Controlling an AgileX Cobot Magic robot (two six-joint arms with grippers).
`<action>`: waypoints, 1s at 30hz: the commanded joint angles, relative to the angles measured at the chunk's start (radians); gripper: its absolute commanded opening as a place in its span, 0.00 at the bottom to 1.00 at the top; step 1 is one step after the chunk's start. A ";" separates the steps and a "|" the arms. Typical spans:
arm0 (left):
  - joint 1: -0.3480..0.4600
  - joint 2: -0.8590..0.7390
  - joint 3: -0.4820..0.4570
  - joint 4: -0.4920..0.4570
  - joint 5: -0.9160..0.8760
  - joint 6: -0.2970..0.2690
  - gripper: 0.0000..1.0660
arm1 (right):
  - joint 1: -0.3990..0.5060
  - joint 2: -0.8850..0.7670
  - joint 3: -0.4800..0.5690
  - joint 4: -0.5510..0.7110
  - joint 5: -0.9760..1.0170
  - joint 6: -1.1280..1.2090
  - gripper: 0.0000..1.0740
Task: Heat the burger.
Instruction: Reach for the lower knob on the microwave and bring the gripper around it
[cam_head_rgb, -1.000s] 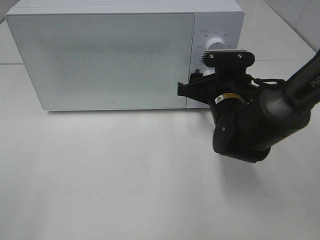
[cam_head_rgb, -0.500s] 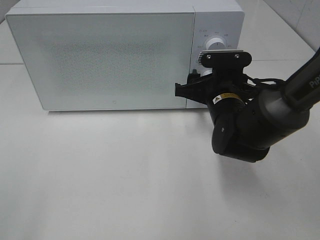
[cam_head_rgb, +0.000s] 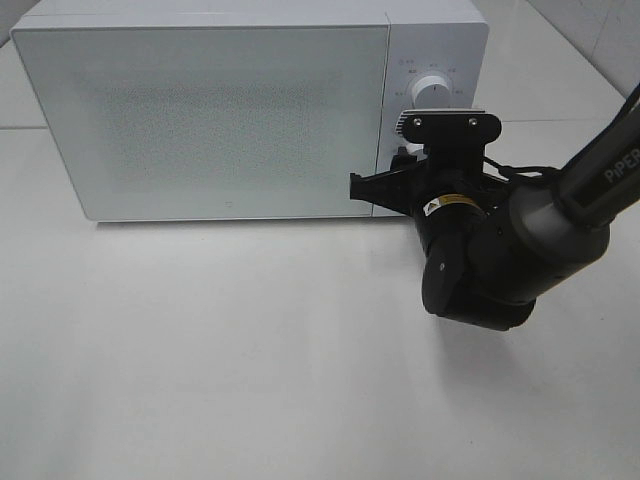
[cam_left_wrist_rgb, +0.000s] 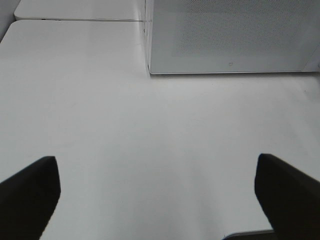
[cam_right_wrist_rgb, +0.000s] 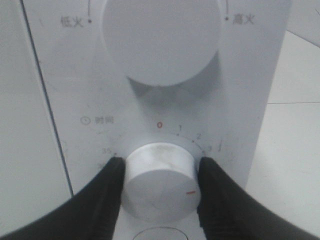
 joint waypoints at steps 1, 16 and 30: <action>0.003 -0.021 0.002 -0.004 -0.011 0.001 0.92 | -0.007 -0.004 -0.019 -0.012 -0.045 0.006 0.09; 0.003 -0.021 0.002 -0.004 -0.011 0.001 0.92 | -0.007 -0.005 -0.019 -0.088 -0.148 0.292 0.00; 0.003 -0.021 0.002 -0.004 -0.011 0.001 0.92 | -0.007 -0.005 -0.019 -0.234 -0.136 1.216 0.00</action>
